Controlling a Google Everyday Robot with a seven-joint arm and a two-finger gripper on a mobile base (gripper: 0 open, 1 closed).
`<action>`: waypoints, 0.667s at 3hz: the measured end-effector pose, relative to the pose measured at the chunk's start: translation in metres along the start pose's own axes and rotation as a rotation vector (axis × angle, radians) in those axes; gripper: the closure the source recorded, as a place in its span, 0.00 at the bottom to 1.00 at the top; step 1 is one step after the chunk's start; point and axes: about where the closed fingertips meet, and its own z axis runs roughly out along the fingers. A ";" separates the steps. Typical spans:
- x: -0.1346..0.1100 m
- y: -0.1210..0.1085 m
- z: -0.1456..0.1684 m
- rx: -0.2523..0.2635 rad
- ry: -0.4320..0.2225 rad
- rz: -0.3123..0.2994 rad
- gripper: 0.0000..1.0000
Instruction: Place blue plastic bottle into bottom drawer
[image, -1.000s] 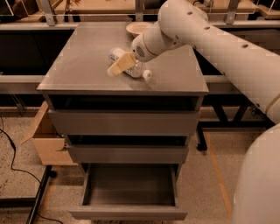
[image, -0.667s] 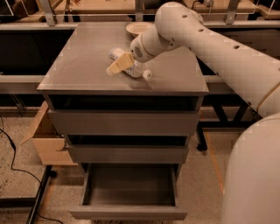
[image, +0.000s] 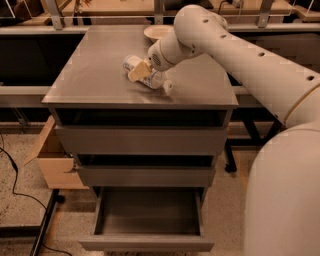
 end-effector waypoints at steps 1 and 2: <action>0.004 0.001 0.002 -0.011 0.007 -0.020 0.63; -0.001 0.011 -0.014 -0.057 -0.030 -0.075 0.86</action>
Offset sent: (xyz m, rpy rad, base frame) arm -0.0371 -0.0049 0.0352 0.0260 -0.1108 0.2264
